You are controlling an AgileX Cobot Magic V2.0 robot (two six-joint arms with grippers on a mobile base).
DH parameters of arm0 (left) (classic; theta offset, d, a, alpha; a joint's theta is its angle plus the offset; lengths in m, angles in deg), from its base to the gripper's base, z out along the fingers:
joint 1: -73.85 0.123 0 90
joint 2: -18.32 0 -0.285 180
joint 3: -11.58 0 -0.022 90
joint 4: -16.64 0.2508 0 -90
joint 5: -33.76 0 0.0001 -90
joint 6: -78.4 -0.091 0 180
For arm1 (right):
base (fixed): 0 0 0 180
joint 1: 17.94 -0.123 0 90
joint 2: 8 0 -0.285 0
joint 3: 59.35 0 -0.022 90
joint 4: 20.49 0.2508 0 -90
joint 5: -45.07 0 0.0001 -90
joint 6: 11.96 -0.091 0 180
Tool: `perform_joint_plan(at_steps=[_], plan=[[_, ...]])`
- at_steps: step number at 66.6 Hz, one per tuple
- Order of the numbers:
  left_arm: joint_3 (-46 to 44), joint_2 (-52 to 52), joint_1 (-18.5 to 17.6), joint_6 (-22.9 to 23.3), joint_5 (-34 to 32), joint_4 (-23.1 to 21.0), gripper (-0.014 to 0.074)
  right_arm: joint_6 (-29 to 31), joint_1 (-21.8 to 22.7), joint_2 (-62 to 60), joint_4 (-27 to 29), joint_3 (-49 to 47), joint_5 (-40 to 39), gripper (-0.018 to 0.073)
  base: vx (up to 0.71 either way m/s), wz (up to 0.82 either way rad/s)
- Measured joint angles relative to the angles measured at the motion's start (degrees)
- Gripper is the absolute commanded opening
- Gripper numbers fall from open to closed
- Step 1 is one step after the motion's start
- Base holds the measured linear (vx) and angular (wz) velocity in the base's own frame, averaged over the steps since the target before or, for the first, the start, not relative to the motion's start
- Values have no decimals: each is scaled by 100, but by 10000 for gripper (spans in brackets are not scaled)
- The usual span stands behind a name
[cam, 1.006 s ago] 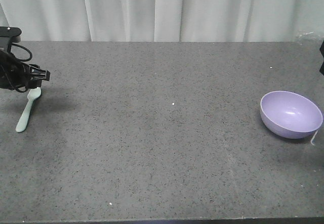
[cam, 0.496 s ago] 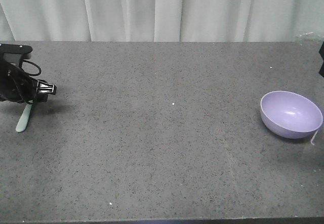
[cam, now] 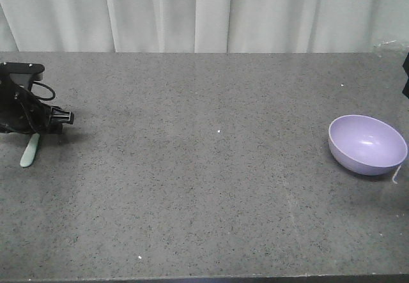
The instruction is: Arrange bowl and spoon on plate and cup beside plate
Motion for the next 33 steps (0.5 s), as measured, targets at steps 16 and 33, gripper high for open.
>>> perform_joint_plan(at_steps=[16,33], plan=[[-53,-74,-51,7,67,-118,1,0,0,0,0,0,55,549,0,0],[-63,-83,-53,-38,119,-83,-8,0,0,0,0,0,98,549,0,0]])
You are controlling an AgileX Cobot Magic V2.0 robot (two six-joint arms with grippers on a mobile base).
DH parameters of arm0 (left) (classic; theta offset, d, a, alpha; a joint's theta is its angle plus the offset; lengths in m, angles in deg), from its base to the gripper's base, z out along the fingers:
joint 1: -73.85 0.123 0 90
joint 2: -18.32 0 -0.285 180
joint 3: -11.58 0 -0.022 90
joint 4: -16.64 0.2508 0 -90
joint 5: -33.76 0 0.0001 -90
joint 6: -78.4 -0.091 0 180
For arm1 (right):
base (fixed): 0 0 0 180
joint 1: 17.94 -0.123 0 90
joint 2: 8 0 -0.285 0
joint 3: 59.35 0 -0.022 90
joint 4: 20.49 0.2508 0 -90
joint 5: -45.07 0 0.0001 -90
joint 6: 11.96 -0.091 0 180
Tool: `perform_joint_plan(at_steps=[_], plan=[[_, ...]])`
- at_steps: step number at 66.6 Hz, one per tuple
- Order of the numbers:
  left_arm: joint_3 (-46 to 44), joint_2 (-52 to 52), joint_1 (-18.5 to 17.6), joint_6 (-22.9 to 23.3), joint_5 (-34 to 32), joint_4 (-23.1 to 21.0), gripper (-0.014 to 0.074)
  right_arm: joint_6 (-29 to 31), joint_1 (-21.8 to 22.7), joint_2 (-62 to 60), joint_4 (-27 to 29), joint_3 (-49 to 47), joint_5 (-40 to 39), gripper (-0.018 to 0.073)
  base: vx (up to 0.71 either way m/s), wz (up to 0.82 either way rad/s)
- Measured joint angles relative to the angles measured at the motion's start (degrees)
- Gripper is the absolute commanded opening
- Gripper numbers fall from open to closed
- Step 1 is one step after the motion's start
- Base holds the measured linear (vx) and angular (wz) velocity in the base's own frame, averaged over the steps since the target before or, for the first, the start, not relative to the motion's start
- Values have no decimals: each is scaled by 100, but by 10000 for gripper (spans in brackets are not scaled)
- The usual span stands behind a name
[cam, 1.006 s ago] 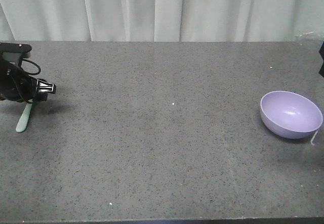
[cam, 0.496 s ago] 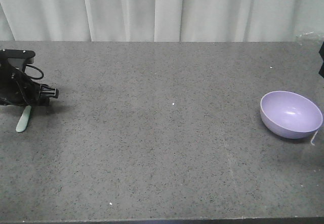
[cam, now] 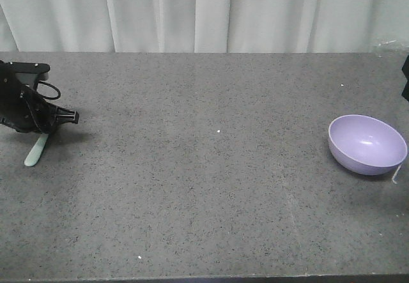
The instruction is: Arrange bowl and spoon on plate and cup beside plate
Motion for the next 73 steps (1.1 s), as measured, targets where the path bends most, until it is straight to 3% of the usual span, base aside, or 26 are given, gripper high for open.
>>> perform_joint_plan(at_steps=[25,55,73], plan=[[38,182,5,-306,193,-100,-8,2,0,0,0,0,12,549,0,0],[133,1561,11,-1252,323,-2004,-8,2,0,0,0,0,51,549,0,0],[133,2672,11,-1501,323,-2547,-8,26,0,6,0,-398,1037,549,0,0]])
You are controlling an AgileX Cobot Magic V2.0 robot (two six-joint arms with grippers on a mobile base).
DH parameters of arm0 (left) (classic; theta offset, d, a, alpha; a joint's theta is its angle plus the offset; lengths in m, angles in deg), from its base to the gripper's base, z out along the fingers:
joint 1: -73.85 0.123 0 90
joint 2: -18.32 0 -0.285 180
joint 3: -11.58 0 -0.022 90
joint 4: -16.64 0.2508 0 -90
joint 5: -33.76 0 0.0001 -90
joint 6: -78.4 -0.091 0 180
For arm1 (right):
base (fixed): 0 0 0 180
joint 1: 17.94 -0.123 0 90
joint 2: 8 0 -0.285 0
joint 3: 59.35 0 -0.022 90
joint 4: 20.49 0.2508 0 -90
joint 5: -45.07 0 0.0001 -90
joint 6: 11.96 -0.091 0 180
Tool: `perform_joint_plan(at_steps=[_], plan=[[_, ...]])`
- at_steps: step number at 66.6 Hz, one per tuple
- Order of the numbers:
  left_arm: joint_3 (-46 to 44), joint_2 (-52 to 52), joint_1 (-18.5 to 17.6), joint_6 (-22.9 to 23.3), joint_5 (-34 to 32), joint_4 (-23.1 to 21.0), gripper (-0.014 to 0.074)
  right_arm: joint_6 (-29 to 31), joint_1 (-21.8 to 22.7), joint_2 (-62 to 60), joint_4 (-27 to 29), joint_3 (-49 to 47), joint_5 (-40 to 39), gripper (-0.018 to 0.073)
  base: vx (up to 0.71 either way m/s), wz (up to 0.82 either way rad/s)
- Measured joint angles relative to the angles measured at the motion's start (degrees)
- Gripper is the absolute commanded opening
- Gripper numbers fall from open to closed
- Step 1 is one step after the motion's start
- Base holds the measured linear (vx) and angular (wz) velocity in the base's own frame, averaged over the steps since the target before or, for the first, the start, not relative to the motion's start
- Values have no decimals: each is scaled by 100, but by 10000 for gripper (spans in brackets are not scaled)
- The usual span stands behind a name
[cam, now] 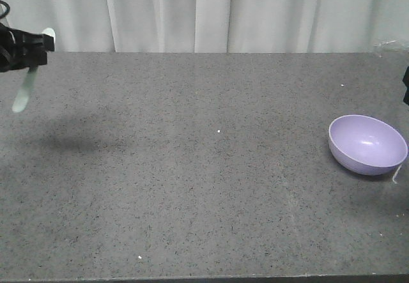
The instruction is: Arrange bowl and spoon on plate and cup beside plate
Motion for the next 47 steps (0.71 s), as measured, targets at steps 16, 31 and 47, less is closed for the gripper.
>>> perform_joint_plan(at_steps=[16,31,47], plan=[[0,664,0,0,0,-32,-8,85,324,363,-66,-1344,1424,549,0,0],[0,751,0,0,-12,-32,-8,739,1107,1467,600,-2045,2293,549,0,0],[0,751,0,0,-37,-32,-8,2358,1918,2748,2717,-2070,2625,549,0,0]])
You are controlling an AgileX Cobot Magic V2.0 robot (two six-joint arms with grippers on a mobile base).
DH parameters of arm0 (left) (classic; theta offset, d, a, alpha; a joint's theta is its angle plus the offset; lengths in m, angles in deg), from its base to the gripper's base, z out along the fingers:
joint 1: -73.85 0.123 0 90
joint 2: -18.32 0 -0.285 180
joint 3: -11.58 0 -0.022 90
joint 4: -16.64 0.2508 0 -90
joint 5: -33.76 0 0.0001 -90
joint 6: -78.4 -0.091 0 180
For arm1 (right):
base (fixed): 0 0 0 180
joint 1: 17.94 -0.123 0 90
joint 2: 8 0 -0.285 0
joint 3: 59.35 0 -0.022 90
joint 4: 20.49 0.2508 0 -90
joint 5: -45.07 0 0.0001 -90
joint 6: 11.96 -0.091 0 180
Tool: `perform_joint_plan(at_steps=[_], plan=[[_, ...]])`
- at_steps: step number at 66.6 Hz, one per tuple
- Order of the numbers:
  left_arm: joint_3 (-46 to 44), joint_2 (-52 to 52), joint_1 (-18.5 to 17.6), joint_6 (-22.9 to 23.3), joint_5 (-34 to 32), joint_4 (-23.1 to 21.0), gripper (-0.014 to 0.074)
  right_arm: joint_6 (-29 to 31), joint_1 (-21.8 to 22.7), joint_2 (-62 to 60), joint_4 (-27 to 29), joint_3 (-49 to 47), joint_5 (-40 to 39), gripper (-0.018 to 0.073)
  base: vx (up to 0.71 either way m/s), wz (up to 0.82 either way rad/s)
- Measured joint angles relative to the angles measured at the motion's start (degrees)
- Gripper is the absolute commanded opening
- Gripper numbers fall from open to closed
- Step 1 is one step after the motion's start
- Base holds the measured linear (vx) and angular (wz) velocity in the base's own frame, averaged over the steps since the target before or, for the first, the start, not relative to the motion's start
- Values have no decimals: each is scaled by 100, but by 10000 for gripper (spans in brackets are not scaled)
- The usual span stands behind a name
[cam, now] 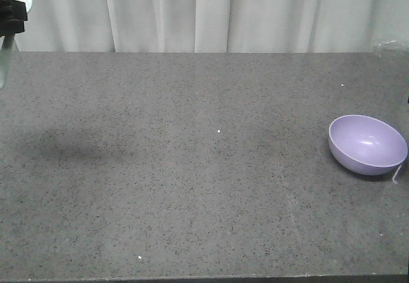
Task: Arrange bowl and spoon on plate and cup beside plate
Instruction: 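Lower the open right gripper onto the lavender bowl rim, then grip the bowl rim with the right gripper and lift it up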
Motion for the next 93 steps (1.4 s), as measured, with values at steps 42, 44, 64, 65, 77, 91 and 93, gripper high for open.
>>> perform_joint_plan(at_steps=[42,44,64,65,77,91,93], plan=[[0,0,0,-10,-39,0,-8,1353,344,1570,1265,-7,201,549,0,0],[0,0,0,-16,-46,0,-8,1365,344,1633,1272,-7,191,549,0,0],[0,0,0,-16,-52,0,-8,1423,344,2097,1288,-7,136,425,0,0],[0,0,0,-16,-52,0,-8,1423,344,2113,1288,-7,131,407,0,0],[0,0,0,-16,-52,0,-8,1423,344,2282,1306,-11,157,129,0,0],[0,0,0,-16,-52,0,-8,1468,344,2340,1425,-38,160,-11,0,0],[0,0,0,-16,-52,0,-8,1520,344,2334,1448,-45,145,-11,0,0]])
